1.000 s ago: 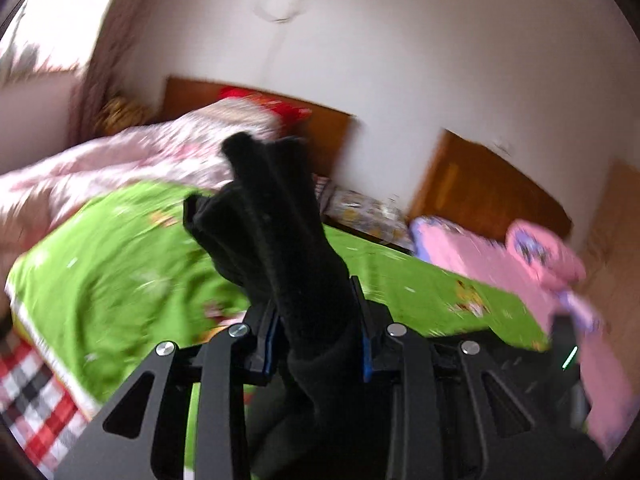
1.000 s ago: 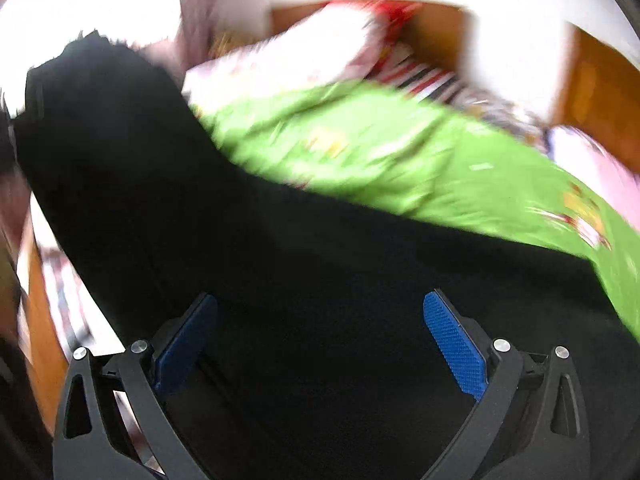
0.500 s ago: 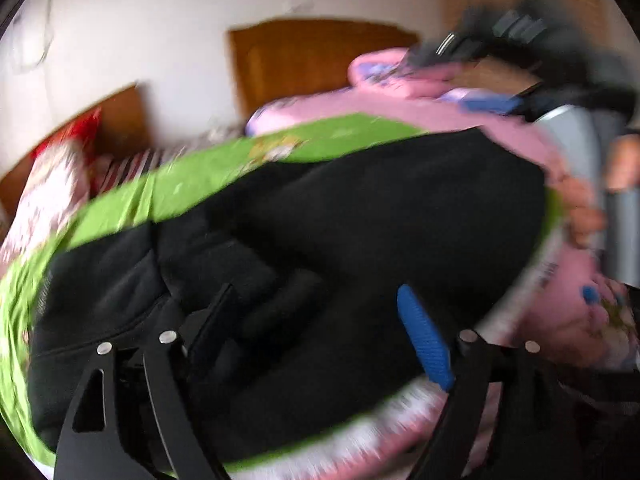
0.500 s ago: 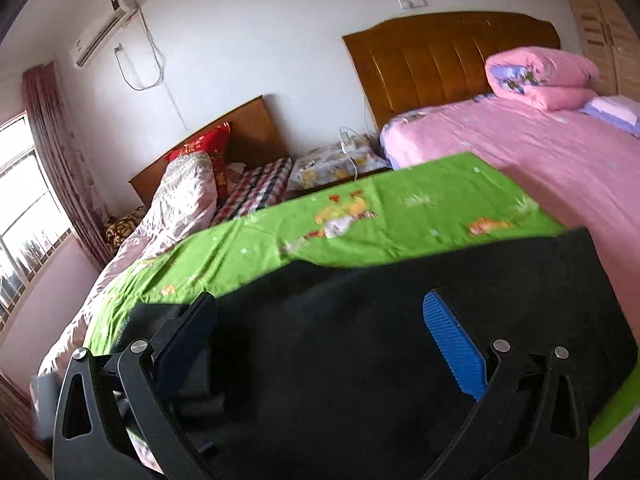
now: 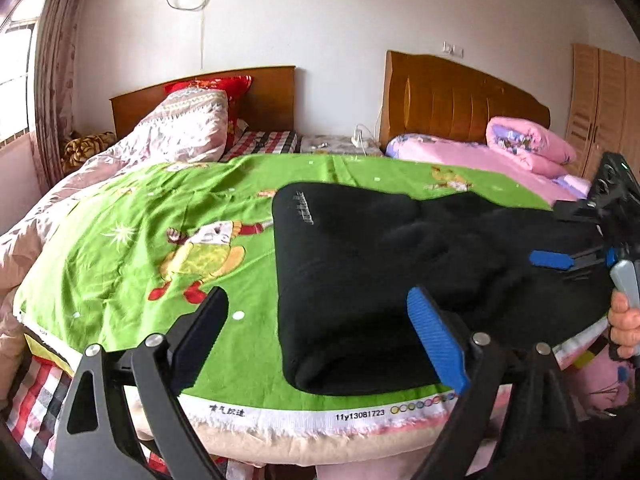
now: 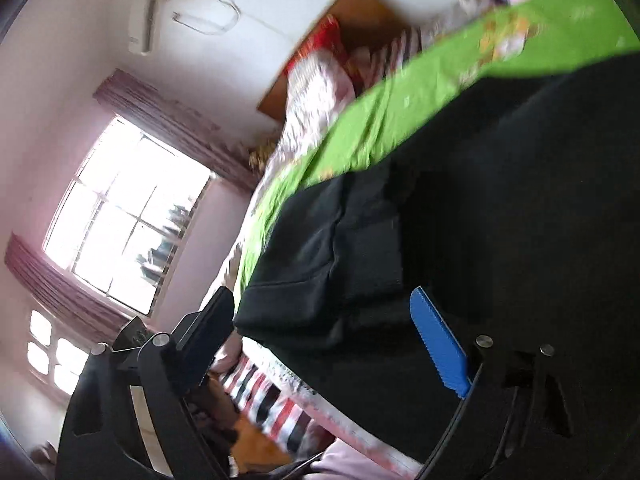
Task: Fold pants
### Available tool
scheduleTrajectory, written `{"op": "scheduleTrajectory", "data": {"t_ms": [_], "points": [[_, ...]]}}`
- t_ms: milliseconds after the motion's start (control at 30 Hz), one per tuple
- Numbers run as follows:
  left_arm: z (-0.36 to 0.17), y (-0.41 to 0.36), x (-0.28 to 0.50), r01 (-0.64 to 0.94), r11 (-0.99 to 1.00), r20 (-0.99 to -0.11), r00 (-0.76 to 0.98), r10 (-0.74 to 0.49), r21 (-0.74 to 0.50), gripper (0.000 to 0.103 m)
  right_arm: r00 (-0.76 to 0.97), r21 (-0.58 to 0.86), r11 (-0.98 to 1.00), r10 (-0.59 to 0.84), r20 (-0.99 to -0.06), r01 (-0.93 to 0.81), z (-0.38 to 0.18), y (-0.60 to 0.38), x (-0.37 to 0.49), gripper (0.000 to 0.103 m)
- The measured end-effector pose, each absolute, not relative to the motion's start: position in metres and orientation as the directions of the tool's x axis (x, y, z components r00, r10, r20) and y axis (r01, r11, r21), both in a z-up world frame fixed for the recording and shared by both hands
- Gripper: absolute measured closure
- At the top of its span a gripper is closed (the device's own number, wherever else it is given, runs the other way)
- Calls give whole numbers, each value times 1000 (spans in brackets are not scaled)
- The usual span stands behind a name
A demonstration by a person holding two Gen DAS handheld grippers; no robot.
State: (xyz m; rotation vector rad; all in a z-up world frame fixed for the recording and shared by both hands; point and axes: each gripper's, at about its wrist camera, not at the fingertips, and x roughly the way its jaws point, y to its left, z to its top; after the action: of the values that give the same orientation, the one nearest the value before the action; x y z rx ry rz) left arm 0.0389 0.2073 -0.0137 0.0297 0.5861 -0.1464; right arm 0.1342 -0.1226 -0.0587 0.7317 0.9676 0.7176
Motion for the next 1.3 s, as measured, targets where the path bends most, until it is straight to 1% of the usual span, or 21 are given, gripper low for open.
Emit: {"op": "scheduleTrajectory", "data": {"t_ms": [67,167,233,333,367,400,433,500,533,567,633,733,800,867,1000,1100,1133,1167,1233,1267,1300], "points": [[-21,200,43,158,987,-571,811,-125,8,17,343,812,562,802,-488,-158,-71,-114,142,18],[-38,198,56,161,987,-616,779,-114,22,20,347,801,580,789,-507,-149,-72,-110,146,20],[-47,199,62,167,986,-639,757,-138,-15,23,359,791,589,782,-509,-163,-67,-107,148,21],[-49,204,60,195,979,-647,738,-189,-64,28,345,774,604,779,-523,-191,-64,-92,155,27],[-48,205,58,203,977,-646,738,-194,-62,29,338,776,602,782,-524,-190,-65,-88,158,34],[-46,205,55,211,976,-640,743,-198,-57,29,333,773,605,781,-529,-191,-67,-84,158,37],[-42,205,48,223,974,-622,756,-204,-48,29,342,759,623,767,-543,-189,-69,-83,159,45],[-34,206,40,242,969,-597,772,-218,-42,28,378,737,643,748,-546,-207,-69,-85,156,63],[-31,207,36,251,967,-590,775,-225,-39,27,391,732,647,743,-544,-211,-69,-86,153,77],[-30,208,36,244,969,-589,779,-215,-31,26,408,725,655,734,-543,-213,-67,-87,151,81],[-30,212,37,229,973,-593,780,-201,-28,26,433,725,648,736,-520,-232,-62,-86,148,86],[-30,208,39,230,973,-602,773,-198,-25,26,464,707,651,734,-496,-276,-46,-78,146,88],[-28,200,37,253,967,-605,770,-202,0,26,474,703,643,743,-473,-305,-34,-72,147,88],[-27,192,39,250,968,-608,774,-176,38,26,481,700,629,755,-446,-338,-19,-68,146,88],[-24,199,49,204,979,-609,777,-160,2,27,501,690,609,770,-395,-391,7,-67,138,88],[-25,199,51,207,978,-619,772,-141,36,28,517,693,595,776,-362,-408,21,-68,137,88],[-25,197,50,214,975,-617,775,-138,50,36,527,685,601,770,-360,-411,23,-69,136,88],[-25,197,48,215,975,-610,781,-134,60,53,536,680,609,763,-362,-408,24,-74,133,88],[-21,202,42,207,978,-588,796,-145,39,66,550,686,620,748,-371,-381,16,-83,129,88],[-19,203,39,220,975,-578,800,-162,33,70,554,690,626,741,-380,-363,9,-90,129,88],[-18,203,37,228,973,-574,803,-163,43,70,555,690,633,734,-391,-351,4,-93,128,88]]}}
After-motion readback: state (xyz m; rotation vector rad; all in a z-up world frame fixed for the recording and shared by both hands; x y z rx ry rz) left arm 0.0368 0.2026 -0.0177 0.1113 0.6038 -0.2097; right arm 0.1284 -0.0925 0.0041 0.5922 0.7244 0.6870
